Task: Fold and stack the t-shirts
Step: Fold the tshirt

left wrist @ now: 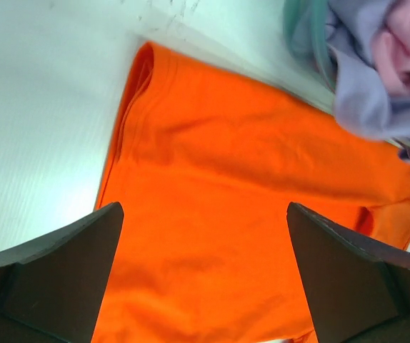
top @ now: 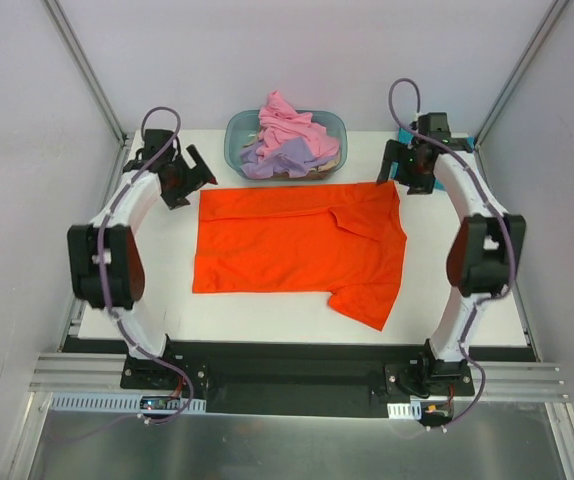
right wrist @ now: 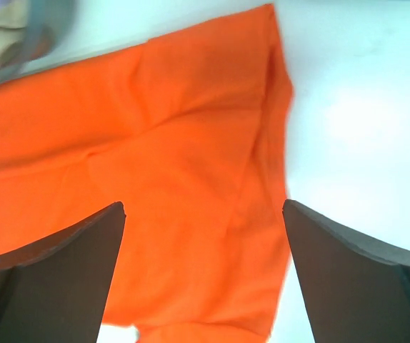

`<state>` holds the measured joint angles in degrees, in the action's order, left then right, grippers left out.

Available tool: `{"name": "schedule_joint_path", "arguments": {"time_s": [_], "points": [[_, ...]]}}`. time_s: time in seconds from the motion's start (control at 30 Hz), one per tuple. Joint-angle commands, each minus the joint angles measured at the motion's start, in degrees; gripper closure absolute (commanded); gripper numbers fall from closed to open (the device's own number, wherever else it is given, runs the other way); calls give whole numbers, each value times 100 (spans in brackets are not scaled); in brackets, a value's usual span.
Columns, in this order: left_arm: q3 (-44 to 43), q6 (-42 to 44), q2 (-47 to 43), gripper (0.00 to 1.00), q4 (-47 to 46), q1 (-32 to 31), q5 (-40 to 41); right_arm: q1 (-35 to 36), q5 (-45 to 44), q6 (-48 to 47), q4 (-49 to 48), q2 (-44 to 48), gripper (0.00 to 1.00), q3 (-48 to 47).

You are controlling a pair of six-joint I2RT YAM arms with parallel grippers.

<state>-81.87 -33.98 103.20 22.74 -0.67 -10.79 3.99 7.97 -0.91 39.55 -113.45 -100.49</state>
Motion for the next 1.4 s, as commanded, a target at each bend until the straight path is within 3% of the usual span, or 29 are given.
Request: {"name": "schedule_joint_path", "arguments": {"time_s": [0.0,0.03,0.13,0.17,0.23,0.3,0.4,0.5,0.57,0.93,1.03,1.2,1.3,1.37], "points": [[1319,-258,-1739,1,309,14,594,-21,-1109,72,-909,2148,3,1682],[1566,-302,-2246,1,362,14,647,-21,-1174,73,-1271,3074,3,2265],[2340,-381,-3030,1,669,14,482,-47,-1236,608,-2818,4450,3,4116],[2612,-416,-3173,1,792,14,455,-65,-1323,792,-2995,5168,3,4386],[2859,-548,-3541,1,1223,14,603,-74,-1911,1582,-2901,5639,3,4896],[3255,-741,-3745,1,1512,14,840,-82,-1958,1604,-2629,6062,3,5065],[3782,-943,-4035,5,1584,14,702,-82,-1807,1269,-2043,6177,3,4995],[4160,-1163,-4027,31,1558,14,622,-82,-1860,1207,-1689,6107,3,5012],[4283,-1269,-3939,41,1497,14,604,-82,-1764,1260,-1609,6045,3,5082],[4495,-1340,-2762,50,820,14,481,-82,-1122,1391,-1433,5597,3,5118],[4513,-1375,-2410,64,688,14,341,-82,-1157,1391,-1284,5614,2,5136],[4609,-1480,-2242,100,539,14,305,-48,-482,1400,-695,5641,5,5214],[4627,-1498,-2383,100,512,14,393,408,-339,1339,-168,5484,6,5224],[4592,-1472,-2471,100,503,23,411,1145,-602,1374,331,5325,6,5188]]}}
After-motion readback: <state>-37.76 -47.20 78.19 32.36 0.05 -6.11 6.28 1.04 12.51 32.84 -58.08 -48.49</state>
